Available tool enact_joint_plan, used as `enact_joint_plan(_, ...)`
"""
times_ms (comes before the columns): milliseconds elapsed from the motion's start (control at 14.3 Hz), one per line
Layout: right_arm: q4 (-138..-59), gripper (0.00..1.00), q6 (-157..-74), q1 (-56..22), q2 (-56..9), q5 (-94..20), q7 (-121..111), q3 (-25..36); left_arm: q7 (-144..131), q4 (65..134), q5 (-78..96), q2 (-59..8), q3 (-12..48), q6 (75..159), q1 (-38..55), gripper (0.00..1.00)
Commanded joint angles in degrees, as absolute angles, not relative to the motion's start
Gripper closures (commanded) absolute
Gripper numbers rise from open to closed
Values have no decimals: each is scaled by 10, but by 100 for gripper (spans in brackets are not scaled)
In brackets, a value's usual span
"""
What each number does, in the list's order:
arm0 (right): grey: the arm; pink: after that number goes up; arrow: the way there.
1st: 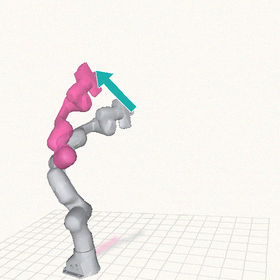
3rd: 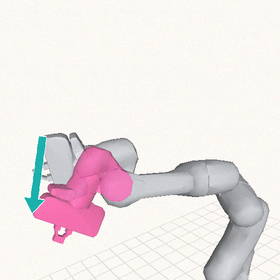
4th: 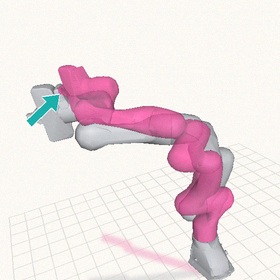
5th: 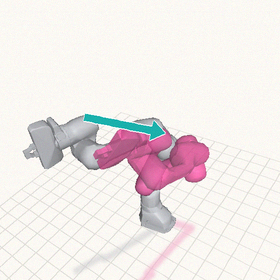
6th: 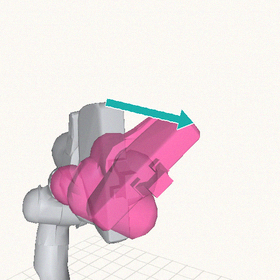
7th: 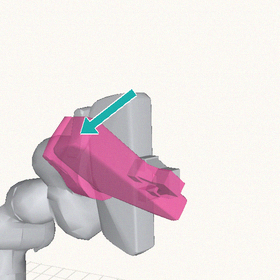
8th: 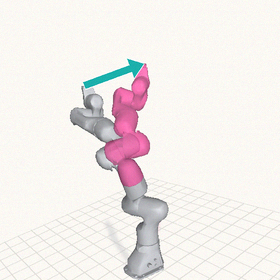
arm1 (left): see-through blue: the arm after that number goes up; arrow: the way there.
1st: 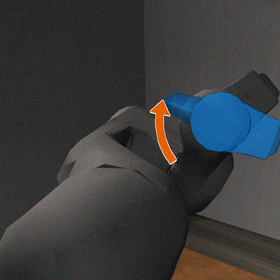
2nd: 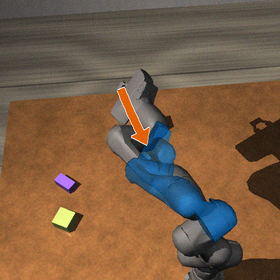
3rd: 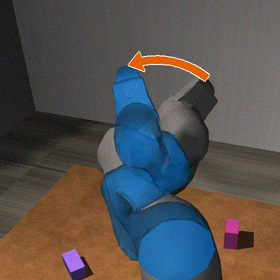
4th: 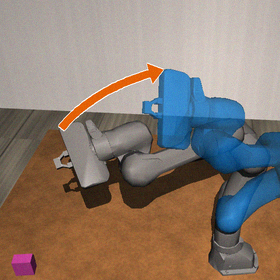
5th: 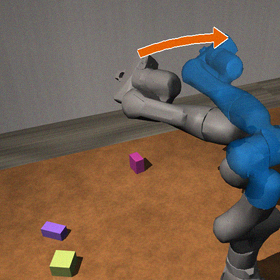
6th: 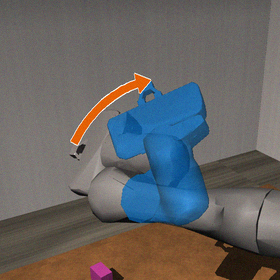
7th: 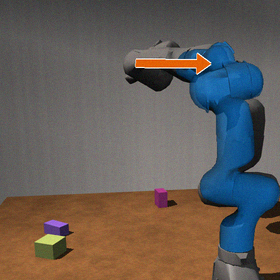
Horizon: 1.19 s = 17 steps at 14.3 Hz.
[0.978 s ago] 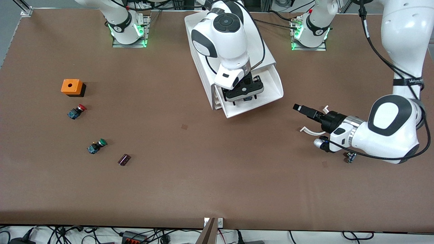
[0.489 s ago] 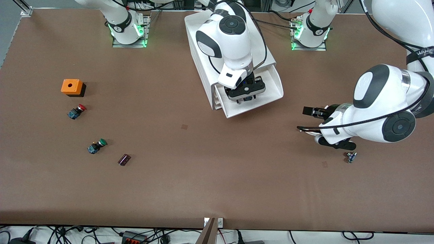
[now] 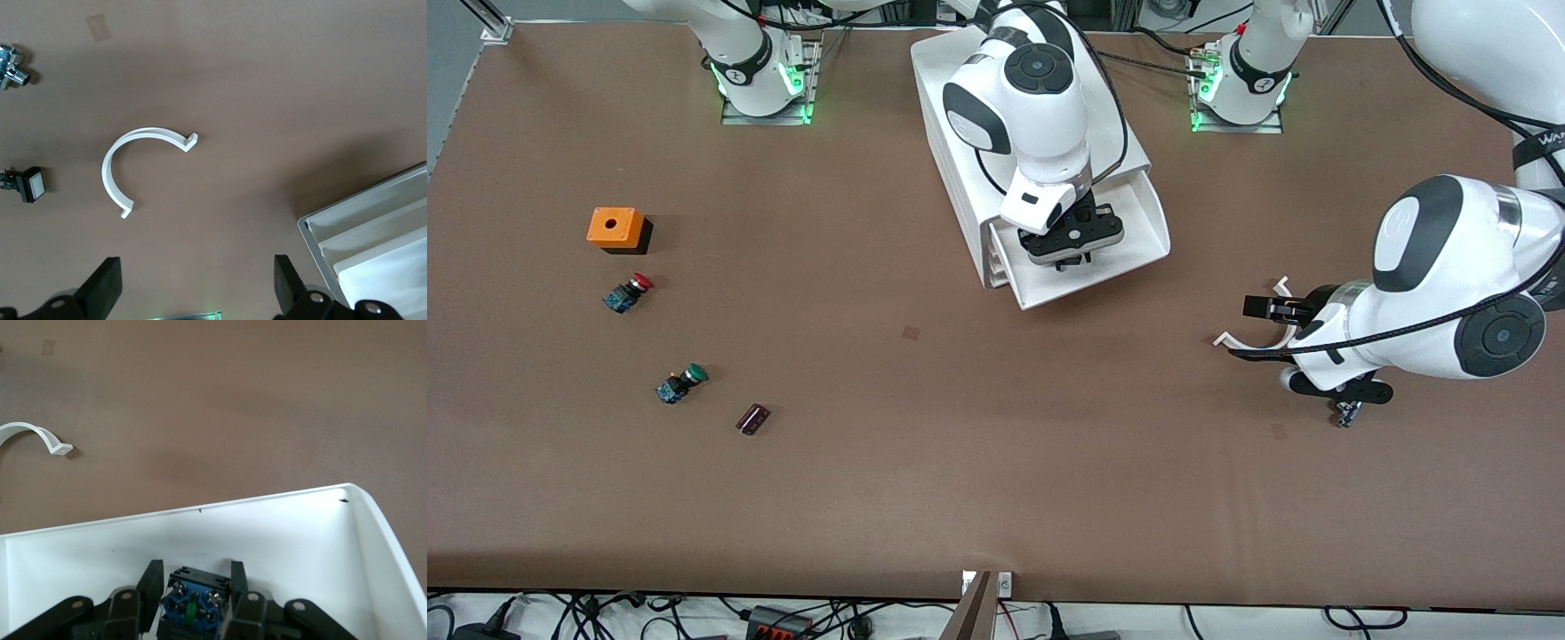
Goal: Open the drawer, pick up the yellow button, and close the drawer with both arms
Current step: 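Lift the button out with the right gripper while the left gripper nears the drawer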
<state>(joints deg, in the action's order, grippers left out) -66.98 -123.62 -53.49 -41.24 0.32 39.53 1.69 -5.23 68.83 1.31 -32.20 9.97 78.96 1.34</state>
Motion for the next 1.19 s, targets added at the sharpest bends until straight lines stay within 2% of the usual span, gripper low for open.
enact_joint_plan(0, -651, 71, -1224, -543, -419, 4, 407, 18, -57, 687, 2, -319, 100, 795, 12, 0)
enact_joint_plan(210, -650, 85, -1218, -545, -417, 4, 407, 18, -57, 670, 0, -323, 99, 796, 14, 0)
enact_joint_plan(489, -580, 87, -1144, -534, -414, 4, 406, 27, -125, 656, 1, -327, 99, 820, 14, 0)
enact_joint_plan(699, -573, 88, -1112, -512, -394, 5, 403, 50, -151, 656, 4, -327, 101, 824, 20, 0)
enact_joint_plan(978, -579, 88, -1082, -434, -390, 6, 364, 60, -241, 671, 4, -336, 107, 912, 34, 0)
enact_joint_plan(1118, -591, 88, -1049, -390, -390, 3, 293, 59, -279, 712, 7, -337, 107, 969, 60, 0)
